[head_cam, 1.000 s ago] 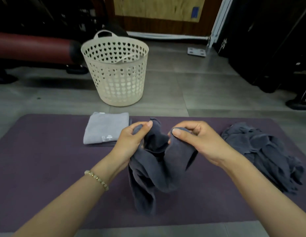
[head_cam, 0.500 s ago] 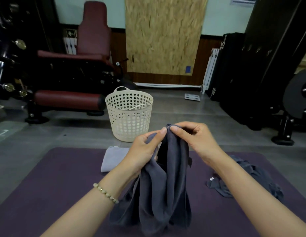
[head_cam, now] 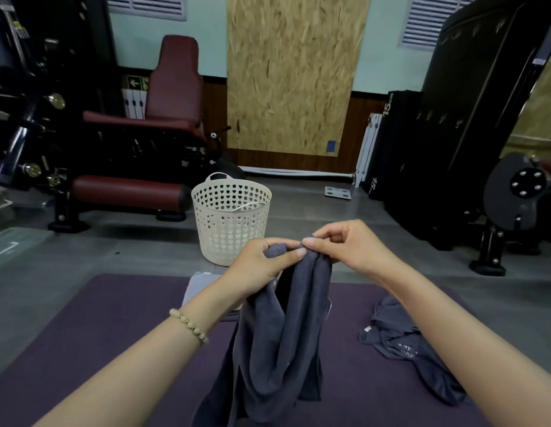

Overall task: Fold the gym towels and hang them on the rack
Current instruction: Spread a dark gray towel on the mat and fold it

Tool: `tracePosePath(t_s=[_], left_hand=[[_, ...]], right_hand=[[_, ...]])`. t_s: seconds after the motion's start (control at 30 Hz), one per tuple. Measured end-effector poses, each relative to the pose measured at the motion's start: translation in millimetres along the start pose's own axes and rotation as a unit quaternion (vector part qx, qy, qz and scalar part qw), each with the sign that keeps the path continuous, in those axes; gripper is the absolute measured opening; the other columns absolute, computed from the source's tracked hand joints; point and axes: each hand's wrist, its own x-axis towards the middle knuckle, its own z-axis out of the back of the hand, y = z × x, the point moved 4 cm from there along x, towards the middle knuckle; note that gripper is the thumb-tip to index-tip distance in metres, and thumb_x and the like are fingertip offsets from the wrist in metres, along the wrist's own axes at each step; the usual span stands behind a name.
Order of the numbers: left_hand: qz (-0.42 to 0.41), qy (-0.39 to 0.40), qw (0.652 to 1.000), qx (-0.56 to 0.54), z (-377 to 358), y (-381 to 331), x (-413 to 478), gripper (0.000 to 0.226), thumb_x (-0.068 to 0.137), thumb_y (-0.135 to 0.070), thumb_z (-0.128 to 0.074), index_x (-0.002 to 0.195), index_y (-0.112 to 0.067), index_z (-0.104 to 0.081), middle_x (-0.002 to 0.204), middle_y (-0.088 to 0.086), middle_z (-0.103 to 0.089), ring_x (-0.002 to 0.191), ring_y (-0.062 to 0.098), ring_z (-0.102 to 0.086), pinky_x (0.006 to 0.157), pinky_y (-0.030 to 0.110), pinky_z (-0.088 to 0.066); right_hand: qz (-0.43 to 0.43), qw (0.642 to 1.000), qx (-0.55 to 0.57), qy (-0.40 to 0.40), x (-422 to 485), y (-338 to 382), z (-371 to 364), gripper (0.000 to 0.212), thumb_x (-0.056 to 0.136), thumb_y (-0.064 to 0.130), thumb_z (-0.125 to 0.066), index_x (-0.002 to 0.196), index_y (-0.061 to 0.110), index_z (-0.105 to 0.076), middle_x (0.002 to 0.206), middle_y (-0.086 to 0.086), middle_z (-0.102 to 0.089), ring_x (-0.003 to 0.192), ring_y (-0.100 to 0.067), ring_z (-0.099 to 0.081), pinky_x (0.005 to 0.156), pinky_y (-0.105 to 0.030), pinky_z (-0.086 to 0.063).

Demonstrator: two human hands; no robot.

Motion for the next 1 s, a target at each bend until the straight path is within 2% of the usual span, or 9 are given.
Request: tracePosePath(t_s=[0.13,0.2,0.27,0.37,0.47,0.57,0.77,0.9,1.0], left_hand=[[-0.029,-0.104,0.992,0.068,33,2,14,0.036,0.097,-0.039,-0.049,0.090,-0.013,-0.072,0.059,0.002,-0.063,0.042,0.000,-0.046,0.055,0.021,-0.037],[-0.013,-0.181,0.981,0.073,56,11,20,0.048,0.099,-0.045,-0.040,0.083,-0.011,-0.070,0.046,-0.003,-0.055,0.041,0.006,-0.047,0.053,0.025,-0.037],[-0.003,-0.238,0.971,0.027,77,19,21,0.052,0.101,-0.043,-0.033,0.084,-0.006,-0.065,0.049,-0.005,-0.057,0.039,0.005,-0.052,0.049,0.024,-0.043],[-0.003,-0.316,0.946,-0.070,112,33,18,0.055,0.103,-0.042,-0.026,0.098,0.001,-0.059,0.079,0.008,-0.067,0.059,0.012,-0.065,0.060,0.024,-0.054],[0.017,-0.390,0.921,-0.020,149,49,10,0.064,0.103,-0.045,-0.021,0.099,0.002,-0.064,0.095,0.013,-0.068,0.085,0.026,-0.063,0.082,0.032,-0.050],[0.008,-0.389,0.921,0.036,156,53,6,0.062,0.103,-0.045,-0.019,0.091,0.000,-0.060,0.092,0.010,-0.066,0.087,0.026,-0.061,0.083,0.034,-0.046],[-0.006,-0.388,0.916,0.106,155,47,3,0.045,0.103,-0.041,-0.021,0.065,-0.020,-0.030,0.065,-0.003,-0.034,0.058,0.011,-0.031,0.068,0.031,-0.029],[-0.024,-0.276,0.945,0.173,157,47,3,0.044,0.097,-0.046,-0.040,0.065,-0.019,-0.030,0.064,-0.004,-0.032,0.058,0.012,-0.031,0.056,0.028,-0.028],[0.012,-0.160,0.967,0.196,154,48,-3,0.035,0.089,-0.043,-0.059,0.068,-0.016,-0.055,0.067,-0.006,-0.057,0.060,0.007,-0.051,0.054,0.017,-0.041]], right_hand=[[0.025,0.995,-0.015,-0.098,-1,-5,19,0.012,0.083,0.018,-0.072,0.084,0.006,-0.072,0.072,-0.005,-0.067,0.062,-0.002,-0.058,0.057,-0.015,-0.050],[0.029,0.987,-0.003,-0.156,-1,-16,32,0.012,0.086,0.016,-0.069,0.086,0.004,-0.070,0.071,-0.003,-0.064,0.059,0.003,-0.056,0.056,-0.014,-0.049],[0.030,0.981,-0.004,-0.193,-3,-31,45,0.011,0.087,0.015,-0.067,0.087,0.005,-0.069,0.074,-0.006,-0.064,0.060,0.003,-0.057,0.057,-0.014,-0.050],[0.002,0.964,0.035,-0.263,-11,-58,70,0.010,0.090,0.019,-0.064,0.084,0.012,-0.068,0.078,-0.004,-0.066,0.069,-0.004,-0.061,0.060,-0.012,-0.052],[-0.020,0.936,0.095,-0.338,-22,-77,95,0.013,0.092,0.022,-0.062,0.092,0.009,-0.066,0.079,0.000,-0.063,0.079,-0.013,-0.057,0.060,-0.010,-0.051],[-0.016,0.929,0.111,-0.354,-24,-76,101,0.014,0.093,0.021,-0.060,0.097,0.008,-0.064,0.080,0.003,-0.062,0.075,-0.008,-0.056,0.061,-0.010,-0.050],[-0.024,0.926,0.109,-0.360,-21,-73,106,0.016,0.094,0.024,-0.060,0.097,0.010,-0.065,0.084,0.005,-0.062,0.078,-0.007,-0.056,0.077,-0.021,-0.048],[-0.031,0.937,0.078,-0.340,-21,-75,108,0.015,0.098,0.025,-0.053,0.087,0.016,-0.059,0.081,0.000,-0.058,0.076,-0.013,-0.053,0.073,-0.030,-0.045],[-0.051,0.946,-0.007,-0.320,-21,-78,110,0.021,0.099,0.029,-0.049,0.084,0.017,-0.056,0.076,-0.003,-0.055,0.077,-0.020,-0.049,0.071,-0.034,-0.039]])
